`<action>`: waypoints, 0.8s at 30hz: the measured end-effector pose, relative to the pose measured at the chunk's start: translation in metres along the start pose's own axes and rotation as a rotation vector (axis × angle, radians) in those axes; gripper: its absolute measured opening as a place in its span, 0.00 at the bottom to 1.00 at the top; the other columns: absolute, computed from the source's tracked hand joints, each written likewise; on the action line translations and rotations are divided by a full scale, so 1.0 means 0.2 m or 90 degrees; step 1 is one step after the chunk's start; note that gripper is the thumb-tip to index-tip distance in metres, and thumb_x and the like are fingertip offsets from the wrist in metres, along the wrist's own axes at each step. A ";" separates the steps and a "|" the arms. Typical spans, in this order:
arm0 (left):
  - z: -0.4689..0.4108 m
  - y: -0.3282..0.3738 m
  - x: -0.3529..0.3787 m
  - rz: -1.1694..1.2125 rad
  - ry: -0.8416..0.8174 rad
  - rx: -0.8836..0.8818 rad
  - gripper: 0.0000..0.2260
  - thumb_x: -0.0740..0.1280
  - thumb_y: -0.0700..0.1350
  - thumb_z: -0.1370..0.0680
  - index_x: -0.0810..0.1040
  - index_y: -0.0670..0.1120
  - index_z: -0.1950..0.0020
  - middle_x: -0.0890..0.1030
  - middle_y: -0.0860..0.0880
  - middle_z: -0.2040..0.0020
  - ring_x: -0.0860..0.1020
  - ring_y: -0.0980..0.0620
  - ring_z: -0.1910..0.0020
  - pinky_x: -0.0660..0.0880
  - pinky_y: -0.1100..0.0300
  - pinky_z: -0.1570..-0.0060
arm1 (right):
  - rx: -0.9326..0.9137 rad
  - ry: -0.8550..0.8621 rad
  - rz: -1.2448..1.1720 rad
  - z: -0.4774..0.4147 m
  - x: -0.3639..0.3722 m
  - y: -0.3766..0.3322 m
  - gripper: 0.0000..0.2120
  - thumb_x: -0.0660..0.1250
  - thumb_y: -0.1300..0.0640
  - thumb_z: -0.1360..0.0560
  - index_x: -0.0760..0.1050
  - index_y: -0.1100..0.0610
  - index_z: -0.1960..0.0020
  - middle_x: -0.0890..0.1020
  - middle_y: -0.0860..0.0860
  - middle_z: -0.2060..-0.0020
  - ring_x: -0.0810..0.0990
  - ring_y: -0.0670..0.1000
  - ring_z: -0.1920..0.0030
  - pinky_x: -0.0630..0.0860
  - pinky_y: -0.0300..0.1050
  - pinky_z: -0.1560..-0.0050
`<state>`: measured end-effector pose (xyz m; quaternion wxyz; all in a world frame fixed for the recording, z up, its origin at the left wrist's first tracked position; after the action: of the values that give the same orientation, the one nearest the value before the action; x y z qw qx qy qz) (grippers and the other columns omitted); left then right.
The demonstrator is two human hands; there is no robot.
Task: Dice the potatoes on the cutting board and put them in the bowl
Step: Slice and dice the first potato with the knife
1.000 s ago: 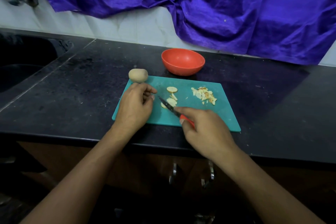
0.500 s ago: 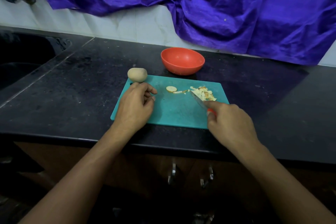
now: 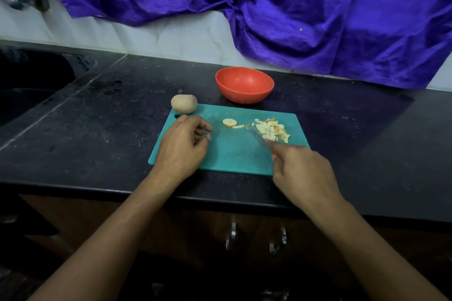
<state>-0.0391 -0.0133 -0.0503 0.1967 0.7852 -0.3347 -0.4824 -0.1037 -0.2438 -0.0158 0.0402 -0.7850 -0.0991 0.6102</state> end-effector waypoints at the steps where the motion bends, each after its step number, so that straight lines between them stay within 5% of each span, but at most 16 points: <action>1: 0.00 0.00 0.00 -0.001 0.000 0.000 0.05 0.71 0.42 0.22 0.81 0.51 0.47 0.78 0.54 0.51 0.77 0.60 0.54 0.75 0.62 0.51 | 0.000 -0.018 0.014 0.00 0.00 0.01 0.21 0.58 0.51 0.16 0.70 0.41 0.24 0.78 0.43 0.59 0.76 0.45 0.63 0.78 0.47 0.61; 5: 0.01 0.01 0.00 -0.008 -0.009 -0.001 0.06 0.71 0.43 0.22 0.81 0.51 0.47 0.78 0.54 0.50 0.78 0.59 0.54 0.76 0.62 0.51 | 0.007 0.048 -0.004 -0.03 -0.04 0.01 0.21 0.59 0.52 0.16 0.69 0.42 0.24 0.80 0.44 0.55 0.76 0.46 0.61 0.75 0.46 0.63; 9: -0.02 0.02 0.01 -0.056 -0.012 -0.018 0.05 0.71 0.45 0.23 0.81 0.52 0.47 0.78 0.54 0.50 0.78 0.57 0.55 0.77 0.57 0.51 | 0.009 -0.022 0.030 -0.04 0.02 0.00 0.22 0.59 0.52 0.17 0.69 0.41 0.24 0.76 0.44 0.58 0.77 0.47 0.59 0.77 0.48 0.60; 13: -0.11 0.06 0.05 -0.147 -0.028 -0.032 0.08 0.69 0.47 0.21 0.80 0.51 0.42 0.78 0.51 0.42 0.79 0.49 0.46 0.77 0.48 0.48 | 0.057 0.010 -0.123 -0.09 0.07 0.02 0.19 0.60 0.51 0.17 0.72 0.40 0.27 0.80 0.47 0.57 0.75 0.47 0.64 0.69 0.45 0.66; 18: -0.20 0.09 0.14 -0.228 -0.130 0.110 0.21 0.60 0.38 0.20 0.75 0.53 0.30 0.75 0.54 0.31 0.77 0.46 0.37 0.78 0.44 0.47 | 0.050 0.040 -0.125 -0.08 0.09 0.03 0.19 0.60 0.52 0.17 0.72 0.43 0.27 0.81 0.49 0.59 0.76 0.50 0.63 0.68 0.47 0.63; 24: -0.20 0.07 0.15 -0.302 -0.141 0.105 0.21 0.59 0.38 0.20 0.78 0.55 0.31 0.78 0.56 0.33 0.75 0.47 0.41 0.79 0.45 0.50 | 0.047 0.065 -0.144 -0.07 0.11 0.04 0.20 0.60 0.51 0.17 0.72 0.43 0.26 0.83 0.48 0.57 0.75 0.48 0.63 0.71 0.46 0.61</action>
<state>0.0006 -0.0444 -0.0421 -0.0241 0.7977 -0.1989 -0.5689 -0.0835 -0.2460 -0.0346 0.1426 -0.7969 -0.1621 0.5642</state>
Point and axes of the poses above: each hand's wrist, its own z-axis away from the middle knuckle, its own x-axis out of the palm, y = z × x, the point moved 2 cm from there along -z, towards the middle knuckle
